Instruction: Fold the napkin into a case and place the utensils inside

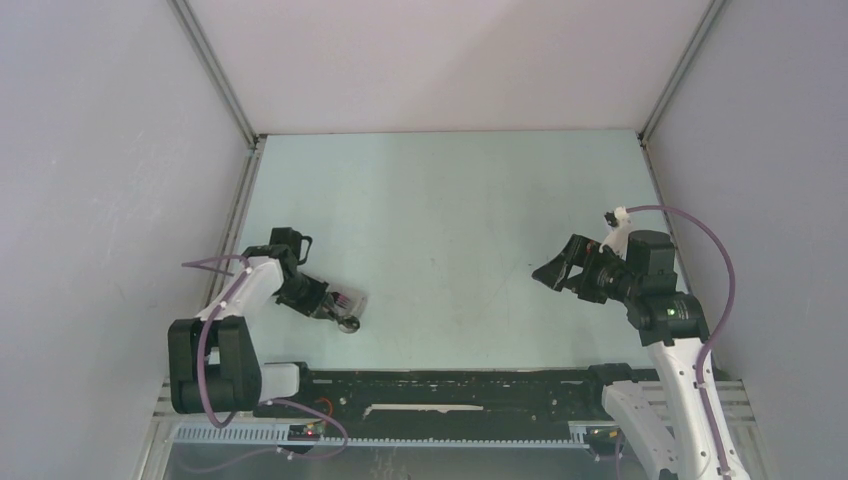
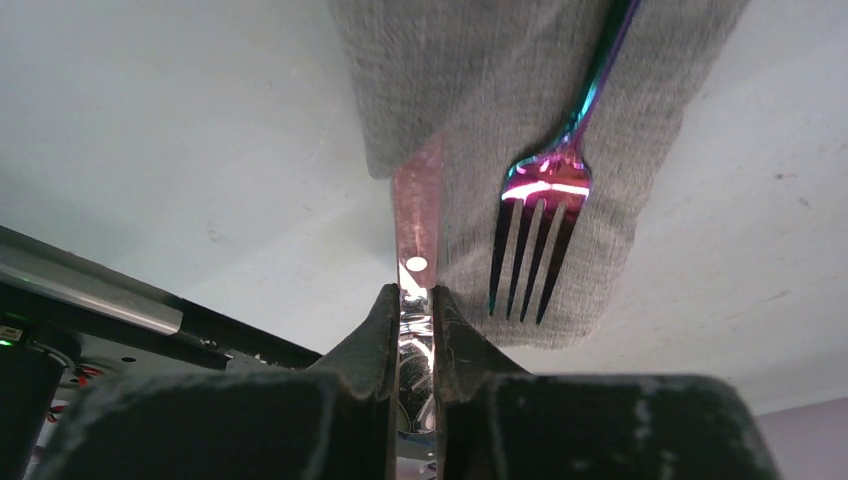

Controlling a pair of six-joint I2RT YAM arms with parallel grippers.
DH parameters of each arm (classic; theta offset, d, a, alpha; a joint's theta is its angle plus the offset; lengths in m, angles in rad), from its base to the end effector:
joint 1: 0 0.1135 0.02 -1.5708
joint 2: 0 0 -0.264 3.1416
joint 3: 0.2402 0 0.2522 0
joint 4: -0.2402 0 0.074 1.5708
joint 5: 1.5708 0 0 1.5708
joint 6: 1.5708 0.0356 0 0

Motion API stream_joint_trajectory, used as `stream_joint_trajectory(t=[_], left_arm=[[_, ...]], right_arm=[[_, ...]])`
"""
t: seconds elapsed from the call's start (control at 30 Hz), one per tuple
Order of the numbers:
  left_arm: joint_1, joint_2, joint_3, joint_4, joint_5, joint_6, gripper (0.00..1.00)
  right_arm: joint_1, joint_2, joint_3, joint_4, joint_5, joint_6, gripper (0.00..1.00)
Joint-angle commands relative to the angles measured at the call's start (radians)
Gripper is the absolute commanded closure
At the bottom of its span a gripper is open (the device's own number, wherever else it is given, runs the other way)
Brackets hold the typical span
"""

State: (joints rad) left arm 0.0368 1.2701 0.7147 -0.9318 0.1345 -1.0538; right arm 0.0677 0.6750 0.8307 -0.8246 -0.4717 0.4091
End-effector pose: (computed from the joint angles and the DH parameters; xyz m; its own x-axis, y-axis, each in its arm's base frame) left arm 0.1908 0.0022 0.1786 -0.4703 -0.8793 0.0749 -0.8782 0.4578 -0.1386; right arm 0.1281 0.0249 0.3102 -0.7331 0.3055 -0.6077 -0.1355 0.8100 0.5706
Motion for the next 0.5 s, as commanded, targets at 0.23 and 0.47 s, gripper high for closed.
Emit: stream_joint_trajectory(t=[0.23,0.47], left_arm=[[0.101,0.070,0.077,0.058,-0.039,0.089,1.00],[0.121,0.106,0.106,0.067,-0.056,0.082,1.00]], right_arm=[[0.004,-0.014,0.002,0.025,0.008,-0.021,0.03],[0.004,-0.010,0.002,0.027,0.009,-0.021,0.03]])
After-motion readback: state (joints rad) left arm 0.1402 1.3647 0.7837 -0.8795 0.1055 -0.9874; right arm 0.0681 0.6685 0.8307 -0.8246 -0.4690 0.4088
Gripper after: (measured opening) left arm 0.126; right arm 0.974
